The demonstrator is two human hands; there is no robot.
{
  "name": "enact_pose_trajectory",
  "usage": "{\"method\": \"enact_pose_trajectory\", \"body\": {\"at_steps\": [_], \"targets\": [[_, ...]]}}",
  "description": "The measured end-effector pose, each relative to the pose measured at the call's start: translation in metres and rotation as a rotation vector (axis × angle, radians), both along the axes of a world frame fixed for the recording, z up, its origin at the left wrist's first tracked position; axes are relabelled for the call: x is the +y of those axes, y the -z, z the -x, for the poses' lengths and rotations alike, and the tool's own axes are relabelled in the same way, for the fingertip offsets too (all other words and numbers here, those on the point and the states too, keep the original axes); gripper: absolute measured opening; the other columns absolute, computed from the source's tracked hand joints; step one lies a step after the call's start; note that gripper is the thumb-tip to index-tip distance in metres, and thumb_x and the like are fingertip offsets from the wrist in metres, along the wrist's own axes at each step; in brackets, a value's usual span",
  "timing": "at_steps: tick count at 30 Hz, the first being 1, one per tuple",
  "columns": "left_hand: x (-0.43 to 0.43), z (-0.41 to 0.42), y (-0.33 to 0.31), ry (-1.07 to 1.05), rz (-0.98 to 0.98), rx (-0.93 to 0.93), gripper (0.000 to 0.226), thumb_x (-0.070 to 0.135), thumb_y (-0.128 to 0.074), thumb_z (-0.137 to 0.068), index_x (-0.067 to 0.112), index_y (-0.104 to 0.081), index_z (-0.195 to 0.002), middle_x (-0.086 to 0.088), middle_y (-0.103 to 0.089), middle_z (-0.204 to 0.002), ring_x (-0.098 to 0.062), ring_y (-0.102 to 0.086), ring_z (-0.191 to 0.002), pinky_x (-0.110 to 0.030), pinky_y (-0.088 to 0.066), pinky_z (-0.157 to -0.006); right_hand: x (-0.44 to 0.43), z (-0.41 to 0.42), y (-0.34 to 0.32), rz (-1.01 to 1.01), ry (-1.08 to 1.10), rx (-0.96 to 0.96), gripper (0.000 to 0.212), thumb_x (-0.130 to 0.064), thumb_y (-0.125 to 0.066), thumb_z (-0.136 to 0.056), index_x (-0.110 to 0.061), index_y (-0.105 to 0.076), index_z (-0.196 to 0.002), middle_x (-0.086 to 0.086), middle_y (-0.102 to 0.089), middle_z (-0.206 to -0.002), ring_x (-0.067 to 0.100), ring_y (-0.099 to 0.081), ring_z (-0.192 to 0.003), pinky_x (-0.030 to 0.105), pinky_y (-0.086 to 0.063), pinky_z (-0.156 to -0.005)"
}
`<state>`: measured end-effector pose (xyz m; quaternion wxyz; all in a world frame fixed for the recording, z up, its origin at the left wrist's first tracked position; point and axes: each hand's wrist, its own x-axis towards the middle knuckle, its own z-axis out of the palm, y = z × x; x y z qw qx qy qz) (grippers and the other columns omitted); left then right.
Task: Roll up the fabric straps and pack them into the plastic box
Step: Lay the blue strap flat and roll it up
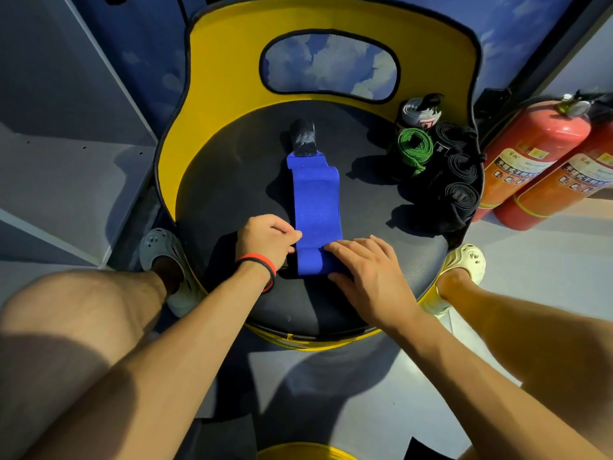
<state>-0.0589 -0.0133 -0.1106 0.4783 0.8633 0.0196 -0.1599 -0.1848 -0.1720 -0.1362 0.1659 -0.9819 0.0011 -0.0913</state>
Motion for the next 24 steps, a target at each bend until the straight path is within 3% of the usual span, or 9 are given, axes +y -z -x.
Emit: {"method": "enact_pose_trajectory", "body": {"at_steps": [5, 10, 13, 16, 18, 20, 22, 24], "targets": [[0.004, 0.000, -0.001, 0.083, -0.084, -0.044, 0.011, 0.015, -0.082, -0.078, 0.021, -0.074, -0.076, 0.004, -0.073, -0.075, -0.016, -0.071, -0.074, -0.033, -0.061, -0.071, -0.008, -0.013, -0.006, -0.133, -0.046, 0.114, 0.044, -0.033, -0.064, -0.091, -0.019, -0.060, -0.133, 0.001, -0.061, -0.126, 0.027, -0.058, -0.106, 0.042, -0.048, -0.096], [0.013, 0.007, 0.000, 0.148, -0.130, 0.007, 0.021, 0.006, -0.077, -0.079, 0.025, -0.075, -0.069, 0.006, -0.073, -0.073, -0.018, -0.071, -0.076, -0.037, -0.062, -0.075, -0.017, -0.013, -0.016, -0.277, -0.080, 0.253, 0.043, -0.035, -0.064, -0.096, -0.018, -0.063, -0.136, 0.002, -0.056, -0.122, 0.022, -0.058, -0.109, 0.035, -0.047, -0.099], [0.017, 0.015, -0.001, 0.234, -0.167, 0.042, 0.020, 0.005, -0.072, -0.084, 0.022, -0.080, -0.079, 0.005, -0.074, -0.078, -0.016, -0.070, -0.078, -0.033, -0.062, -0.075, -0.024, -0.008, -0.025, -0.360, -0.095, 0.388, 0.041, -0.035, -0.065, -0.098, -0.022, -0.063, -0.137, -0.002, -0.060, -0.120, 0.014, -0.058, -0.108, 0.030, -0.046, -0.099], [0.021, 0.023, -0.003, 0.298, -0.176, 0.068, 0.019, 0.005, -0.070, -0.086, 0.019, -0.082, -0.087, 0.002, -0.076, -0.079, -0.013, -0.070, -0.074, -0.024, -0.058, -0.066, -0.025, -0.003, -0.026, -0.578, 0.017, 0.391, 0.030, -0.037, -0.073, -0.092, -0.026, -0.071, -0.120, -0.013, -0.069, -0.106, 0.002, -0.063, -0.096, 0.026, -0.050, -0.088], [0.023, 0.025, -0.001, 0.297, -0.180, 0.081, 0.018, 0.004, -0.067, -0.086, 0.013, -0.082, -0.082, -0.002, -0.074, -0.072, -0.016, -0.068, -0.069, -0.024, -0.054, -0.063, -0.023, -0.004, -0.022, -0.601, 0.119, 0.355, 0.026, -0.043, -0.075, -0.088, -0.027, -0.074, -0.109, -0.016, -0.069, -0.097, 0.002, -0.064, -0.089, 0.025, -0.050, -0.082], [0.024, 0.025, -0.005, 0.254, -0.162, 0.128, 0.017, 0.008, -0.064, -0.087, 0.005, -0.075, -0.075, -0.009, -0.068, -0.068, -0.027, -0.063, -0.068, -0.026, -0.049, -0.061, -0.020, -0.006, -0.021, -0.569, 0.198, 0.341, 0.029, -0.047, -0.075, -0.087, -0.028, -0.076, -0.109, -0.008, -0.066, -0.098, 0.008, -0.063, -0.089, 0.025, -0.049, -0.080], [0.023, 0.022, -0.009, 0.217, -0.078, 0.210, 0.008, 0.015, -0.068, -0.089, 0.008, -0.071, -0.086, -0.007, -0.068, -0.082, -0.028, -0.064, -0.085, -0.022, -0.054, -0.072, -0.018, -0.007, -0.020, -0.585, 0.272, 0.313, 0.033, -0.050, -0.076, -0.084, -0.025, -0.075, -0.106, -0.005, -0.067, -0.095, 0.014, -0.063, -0.086, 0.025, -0.049, -0.075], [0.023, 0.021, -0.014, 0.249, -0.044, 0.205, 0.026, 0.029, -0.074, -0.088, 0.009, -0.072, -0.104, -0.005, -0.072, -0.102, -0.023, -0.071, -0.096, -0.035, -0.057, -0.092, -0.016, -0.008, -0.016, -0.619, 0.358, 0.265, 0.039, -0.054, -0.077, -0.080, -0.021, -0.068, -0.099, -0.007, -0.067, -0.090, 0.013, -0.063, -0.083, 0.029, -0.052, -0.071]]}}
